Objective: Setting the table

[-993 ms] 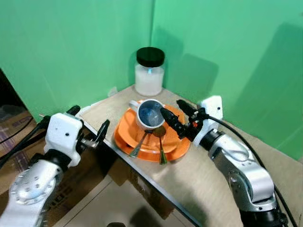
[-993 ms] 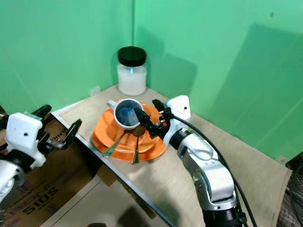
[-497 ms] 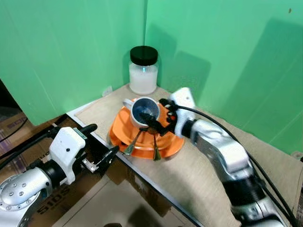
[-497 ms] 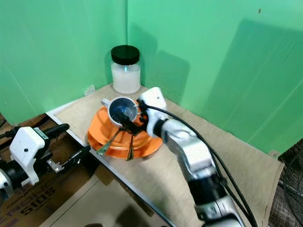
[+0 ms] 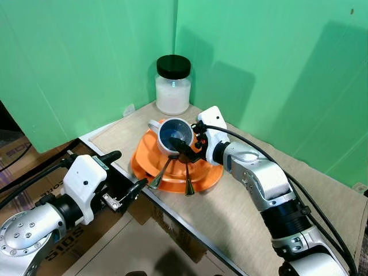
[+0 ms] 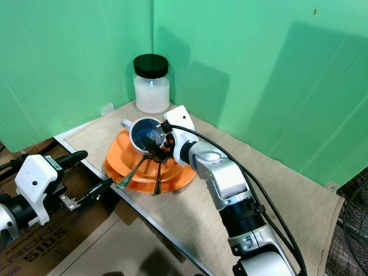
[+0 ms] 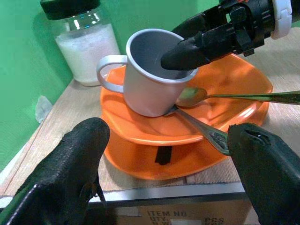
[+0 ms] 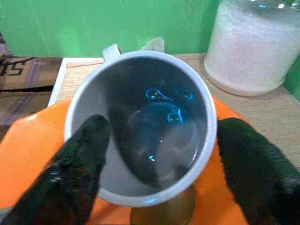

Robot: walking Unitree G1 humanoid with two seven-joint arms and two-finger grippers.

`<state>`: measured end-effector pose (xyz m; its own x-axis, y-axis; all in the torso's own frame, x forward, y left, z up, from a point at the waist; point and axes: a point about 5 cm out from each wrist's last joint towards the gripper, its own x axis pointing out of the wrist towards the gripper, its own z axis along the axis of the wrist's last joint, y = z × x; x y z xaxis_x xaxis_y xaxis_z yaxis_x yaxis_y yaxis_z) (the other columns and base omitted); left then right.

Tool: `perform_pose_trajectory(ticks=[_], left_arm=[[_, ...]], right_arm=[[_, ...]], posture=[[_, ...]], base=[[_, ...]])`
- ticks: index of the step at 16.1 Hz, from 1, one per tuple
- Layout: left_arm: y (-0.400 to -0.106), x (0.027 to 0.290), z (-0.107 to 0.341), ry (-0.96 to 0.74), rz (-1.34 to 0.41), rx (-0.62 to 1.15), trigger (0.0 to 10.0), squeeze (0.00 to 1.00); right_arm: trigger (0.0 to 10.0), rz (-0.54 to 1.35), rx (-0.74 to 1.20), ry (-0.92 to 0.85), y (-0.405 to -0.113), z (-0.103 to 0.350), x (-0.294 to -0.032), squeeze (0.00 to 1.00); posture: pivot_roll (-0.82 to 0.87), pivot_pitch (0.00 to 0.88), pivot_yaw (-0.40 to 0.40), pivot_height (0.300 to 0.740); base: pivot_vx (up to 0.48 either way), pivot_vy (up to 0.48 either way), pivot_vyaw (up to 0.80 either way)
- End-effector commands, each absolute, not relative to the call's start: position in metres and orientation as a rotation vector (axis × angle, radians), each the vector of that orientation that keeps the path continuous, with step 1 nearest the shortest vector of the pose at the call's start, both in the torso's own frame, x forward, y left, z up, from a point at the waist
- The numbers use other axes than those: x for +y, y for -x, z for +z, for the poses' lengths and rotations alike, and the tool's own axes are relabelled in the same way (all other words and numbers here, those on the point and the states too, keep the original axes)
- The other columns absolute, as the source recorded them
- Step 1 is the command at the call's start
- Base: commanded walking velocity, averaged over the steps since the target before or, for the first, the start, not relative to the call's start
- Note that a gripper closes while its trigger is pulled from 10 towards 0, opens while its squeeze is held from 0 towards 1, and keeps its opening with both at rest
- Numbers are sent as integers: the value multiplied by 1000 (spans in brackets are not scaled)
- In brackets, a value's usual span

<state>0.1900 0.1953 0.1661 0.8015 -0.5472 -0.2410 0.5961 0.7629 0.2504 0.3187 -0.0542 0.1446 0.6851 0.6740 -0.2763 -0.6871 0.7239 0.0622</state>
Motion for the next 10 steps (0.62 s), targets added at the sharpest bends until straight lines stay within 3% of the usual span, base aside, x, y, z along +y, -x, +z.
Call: perform_pose_trajectory(ticks=[1,10], left_arm=[[-190,190,170,-333,-649,137,10000,0],[-187,185,169,-303,-705,162,10000,0]], right_arm=[[0,760,298,39,-321,145,-55,0],[0,778,292,41,-319,145,-52,0]], posture=[[191,0,-52,740],[185,0,-46,740]], base=[[0,0,0],[0,0,0]])
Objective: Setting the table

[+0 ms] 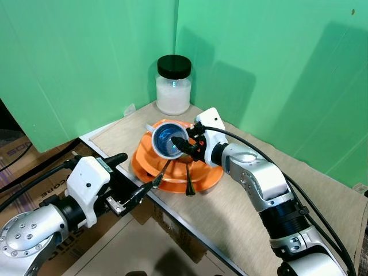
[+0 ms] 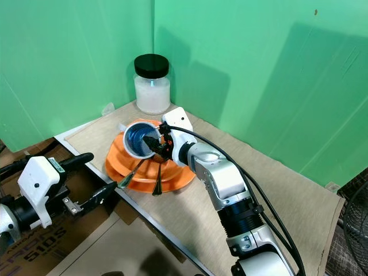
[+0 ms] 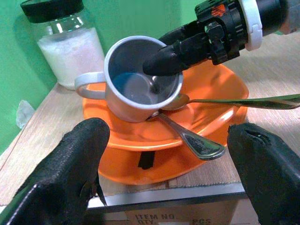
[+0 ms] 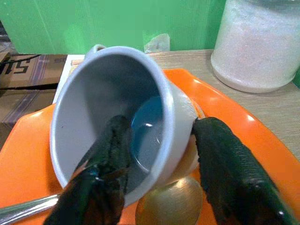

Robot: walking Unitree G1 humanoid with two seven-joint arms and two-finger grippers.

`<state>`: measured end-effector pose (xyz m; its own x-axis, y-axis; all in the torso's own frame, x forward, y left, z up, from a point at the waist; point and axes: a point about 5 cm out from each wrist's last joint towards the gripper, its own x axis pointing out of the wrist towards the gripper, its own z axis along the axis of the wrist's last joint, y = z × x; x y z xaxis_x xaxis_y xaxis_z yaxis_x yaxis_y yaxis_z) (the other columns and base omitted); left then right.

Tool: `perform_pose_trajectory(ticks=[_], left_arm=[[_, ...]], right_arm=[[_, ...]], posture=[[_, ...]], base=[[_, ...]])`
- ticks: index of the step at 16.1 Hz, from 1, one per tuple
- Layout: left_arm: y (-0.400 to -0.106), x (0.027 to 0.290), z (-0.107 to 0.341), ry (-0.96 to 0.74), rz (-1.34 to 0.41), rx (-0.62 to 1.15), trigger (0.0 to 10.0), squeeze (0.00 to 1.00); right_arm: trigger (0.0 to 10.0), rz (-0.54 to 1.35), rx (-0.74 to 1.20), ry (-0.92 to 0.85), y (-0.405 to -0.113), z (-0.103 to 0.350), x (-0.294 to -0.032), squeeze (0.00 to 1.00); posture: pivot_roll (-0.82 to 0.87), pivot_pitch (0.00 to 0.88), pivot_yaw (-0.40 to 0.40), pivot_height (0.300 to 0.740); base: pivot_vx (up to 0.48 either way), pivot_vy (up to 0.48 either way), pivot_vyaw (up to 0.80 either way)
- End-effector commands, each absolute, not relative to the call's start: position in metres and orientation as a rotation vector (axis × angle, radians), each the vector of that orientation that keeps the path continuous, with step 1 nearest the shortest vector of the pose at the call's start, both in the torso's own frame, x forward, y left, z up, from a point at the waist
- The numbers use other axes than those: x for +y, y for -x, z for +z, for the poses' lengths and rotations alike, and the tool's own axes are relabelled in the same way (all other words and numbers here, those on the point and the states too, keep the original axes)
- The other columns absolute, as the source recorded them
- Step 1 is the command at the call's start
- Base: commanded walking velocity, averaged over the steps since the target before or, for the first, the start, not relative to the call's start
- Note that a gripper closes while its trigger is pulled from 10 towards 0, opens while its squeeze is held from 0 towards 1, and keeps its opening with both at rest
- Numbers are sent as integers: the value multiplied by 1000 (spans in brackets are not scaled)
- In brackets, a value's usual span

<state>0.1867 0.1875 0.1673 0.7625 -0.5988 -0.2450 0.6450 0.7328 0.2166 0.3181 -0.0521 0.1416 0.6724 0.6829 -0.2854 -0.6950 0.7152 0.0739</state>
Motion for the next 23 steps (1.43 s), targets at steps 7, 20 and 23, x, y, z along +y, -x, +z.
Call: perform_pose_trajectory(ticks=[7,20,23], left_arm=[[-189,187,171,-326,-684,151,10000,0],[-190,179,177,-316,-672,102,10000,0],[-194,182,179,-331,-656,95,10000,0]], right_arm=[[0,760,256,4,-322,153,-53,0],[0,668,41,-161,-318,193,-75,0],[0,681,52,-150,-314,191,-78,0]], posture=[[189,0,-61,740],[180,0,-71,740],[179,0,-69,740]], base=[[0,0,0],[0,0,0],[0,0,0]])
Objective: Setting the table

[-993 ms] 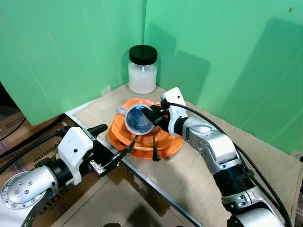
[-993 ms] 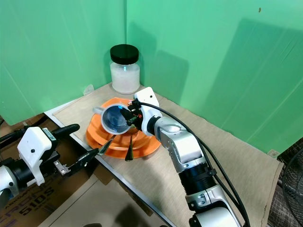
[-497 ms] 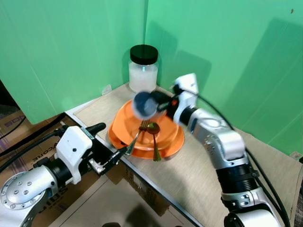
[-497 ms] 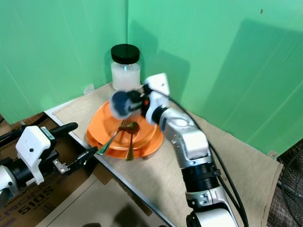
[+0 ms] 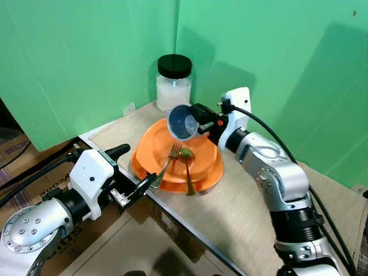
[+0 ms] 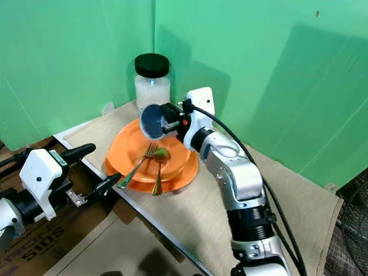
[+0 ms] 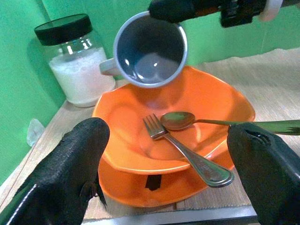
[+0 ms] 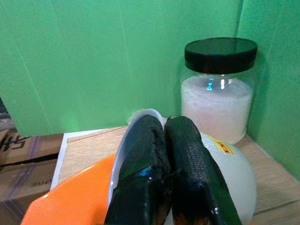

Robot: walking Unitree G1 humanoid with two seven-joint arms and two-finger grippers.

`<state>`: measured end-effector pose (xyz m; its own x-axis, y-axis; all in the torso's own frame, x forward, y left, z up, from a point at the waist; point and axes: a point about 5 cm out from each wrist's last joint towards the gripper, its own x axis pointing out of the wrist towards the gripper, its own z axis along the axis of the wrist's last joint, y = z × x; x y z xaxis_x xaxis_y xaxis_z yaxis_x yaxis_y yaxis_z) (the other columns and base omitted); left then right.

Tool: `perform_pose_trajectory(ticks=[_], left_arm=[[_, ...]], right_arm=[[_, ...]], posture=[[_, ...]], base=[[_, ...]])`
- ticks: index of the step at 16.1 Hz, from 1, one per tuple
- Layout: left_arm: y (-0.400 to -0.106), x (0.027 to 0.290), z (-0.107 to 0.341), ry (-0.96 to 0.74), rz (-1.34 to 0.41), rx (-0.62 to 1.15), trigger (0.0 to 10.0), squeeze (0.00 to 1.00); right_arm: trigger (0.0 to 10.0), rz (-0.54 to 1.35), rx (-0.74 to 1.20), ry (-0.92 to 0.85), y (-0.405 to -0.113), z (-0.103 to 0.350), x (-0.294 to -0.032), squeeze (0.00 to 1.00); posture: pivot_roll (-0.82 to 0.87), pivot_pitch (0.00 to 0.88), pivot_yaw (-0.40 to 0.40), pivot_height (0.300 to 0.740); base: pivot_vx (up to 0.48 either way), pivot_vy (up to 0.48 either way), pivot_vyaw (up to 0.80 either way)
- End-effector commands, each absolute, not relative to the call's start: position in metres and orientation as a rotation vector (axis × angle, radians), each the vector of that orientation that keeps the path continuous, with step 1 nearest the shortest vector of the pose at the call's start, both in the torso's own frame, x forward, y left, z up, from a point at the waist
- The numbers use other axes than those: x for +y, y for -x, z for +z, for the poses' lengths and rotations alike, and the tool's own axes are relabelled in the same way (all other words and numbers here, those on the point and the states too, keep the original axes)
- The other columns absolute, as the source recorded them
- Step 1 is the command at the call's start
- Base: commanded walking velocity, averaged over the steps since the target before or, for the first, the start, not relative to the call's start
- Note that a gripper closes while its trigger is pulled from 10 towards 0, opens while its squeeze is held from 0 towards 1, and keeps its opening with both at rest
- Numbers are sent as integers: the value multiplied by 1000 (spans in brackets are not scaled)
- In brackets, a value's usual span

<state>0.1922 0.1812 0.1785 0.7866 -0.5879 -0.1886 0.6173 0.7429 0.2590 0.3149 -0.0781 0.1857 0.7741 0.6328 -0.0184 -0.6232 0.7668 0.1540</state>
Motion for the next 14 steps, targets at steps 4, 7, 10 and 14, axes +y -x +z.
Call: perform_pose_trajectory(ticks=[4,7,10,14], left_arm=[[-194,184,184,-347,-662,84,10000,0],[-194,182,180,-341,-678,97,10000,0],[-199,185,175,-370,-663,115,10000,0],[-213,206,180,-467,-608,122,10000,0]], right_arm=[[0,871,131,-88,-299,183,-73,0],[0,862,238,-25,-299,159,-74,0],[10000,850,263,5,-300,151,-71,0],[10000,850,239,102,-305,151,-74,0]], posture=[[184,0,-75,740],[178,0,-69,740],[181,0,-72,740],[180,0,-60,740]], base=[[0,0,0],[0,0,0],[0,0,0],[0,0,0]])
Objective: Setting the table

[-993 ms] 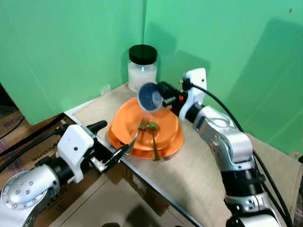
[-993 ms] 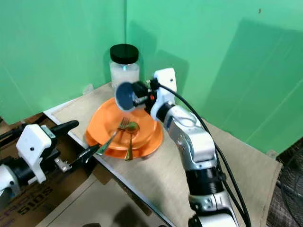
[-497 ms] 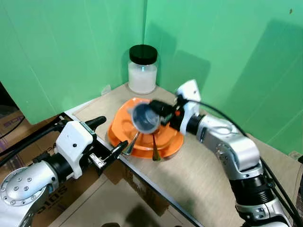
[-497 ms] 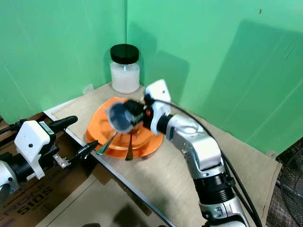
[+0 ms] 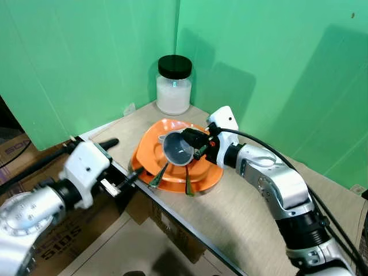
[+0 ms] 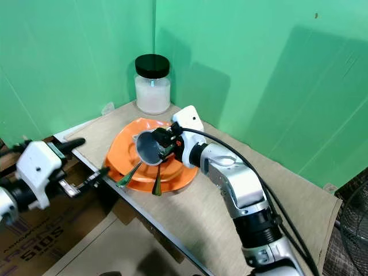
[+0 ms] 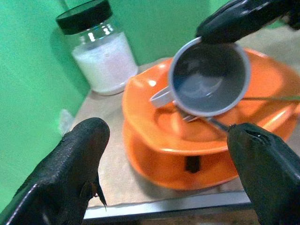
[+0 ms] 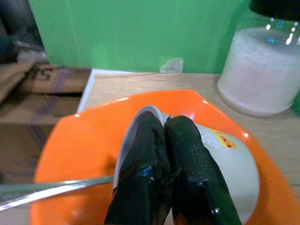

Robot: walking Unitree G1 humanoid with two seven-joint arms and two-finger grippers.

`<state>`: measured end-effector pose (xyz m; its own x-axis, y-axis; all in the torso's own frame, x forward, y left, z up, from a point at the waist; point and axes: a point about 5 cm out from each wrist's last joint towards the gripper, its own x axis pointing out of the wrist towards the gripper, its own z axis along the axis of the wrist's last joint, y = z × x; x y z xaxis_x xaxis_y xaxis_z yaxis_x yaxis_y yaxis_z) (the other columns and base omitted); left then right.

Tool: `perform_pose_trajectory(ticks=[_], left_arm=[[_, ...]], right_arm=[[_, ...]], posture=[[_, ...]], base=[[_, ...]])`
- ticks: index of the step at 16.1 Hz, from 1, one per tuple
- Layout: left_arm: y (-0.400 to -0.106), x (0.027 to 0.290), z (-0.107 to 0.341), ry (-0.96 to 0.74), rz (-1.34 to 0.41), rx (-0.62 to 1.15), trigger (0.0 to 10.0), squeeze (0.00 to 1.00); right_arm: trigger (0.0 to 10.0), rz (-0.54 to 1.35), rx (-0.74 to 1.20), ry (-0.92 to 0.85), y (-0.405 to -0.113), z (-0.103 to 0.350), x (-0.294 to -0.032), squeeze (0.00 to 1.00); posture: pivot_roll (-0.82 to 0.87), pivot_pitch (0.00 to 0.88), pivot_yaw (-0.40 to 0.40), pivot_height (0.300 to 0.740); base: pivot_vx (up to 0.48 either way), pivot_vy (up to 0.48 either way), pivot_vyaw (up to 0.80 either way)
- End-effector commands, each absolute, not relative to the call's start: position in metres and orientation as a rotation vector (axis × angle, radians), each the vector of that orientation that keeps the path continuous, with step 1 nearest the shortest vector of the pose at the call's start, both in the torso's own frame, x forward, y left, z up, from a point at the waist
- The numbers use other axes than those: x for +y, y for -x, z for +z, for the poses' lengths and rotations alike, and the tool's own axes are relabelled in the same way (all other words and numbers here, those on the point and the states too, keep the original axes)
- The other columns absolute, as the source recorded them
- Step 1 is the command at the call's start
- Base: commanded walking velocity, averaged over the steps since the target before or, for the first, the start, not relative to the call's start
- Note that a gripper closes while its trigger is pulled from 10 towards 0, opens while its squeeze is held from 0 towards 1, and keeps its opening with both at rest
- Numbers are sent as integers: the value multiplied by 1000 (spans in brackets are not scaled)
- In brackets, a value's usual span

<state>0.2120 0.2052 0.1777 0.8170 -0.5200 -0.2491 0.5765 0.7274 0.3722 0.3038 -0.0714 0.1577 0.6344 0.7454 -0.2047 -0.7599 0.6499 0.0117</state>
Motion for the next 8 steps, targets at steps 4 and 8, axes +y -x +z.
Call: perform_pose_trajectory(ticks=[4,8], left_arm=[[-209,200,178,-472,-635,123,10000,0],[-201,197,175,-467,-648,136,10000,0]], right_arm=[[10000,844,219,191,-303,157,-70,1000],[10000,777,244,298,-300,158,-75,1000]], posture=[[184,0,-65,740],[184,0,-68,740]], base=[[0,0,0],[0,0,0]])
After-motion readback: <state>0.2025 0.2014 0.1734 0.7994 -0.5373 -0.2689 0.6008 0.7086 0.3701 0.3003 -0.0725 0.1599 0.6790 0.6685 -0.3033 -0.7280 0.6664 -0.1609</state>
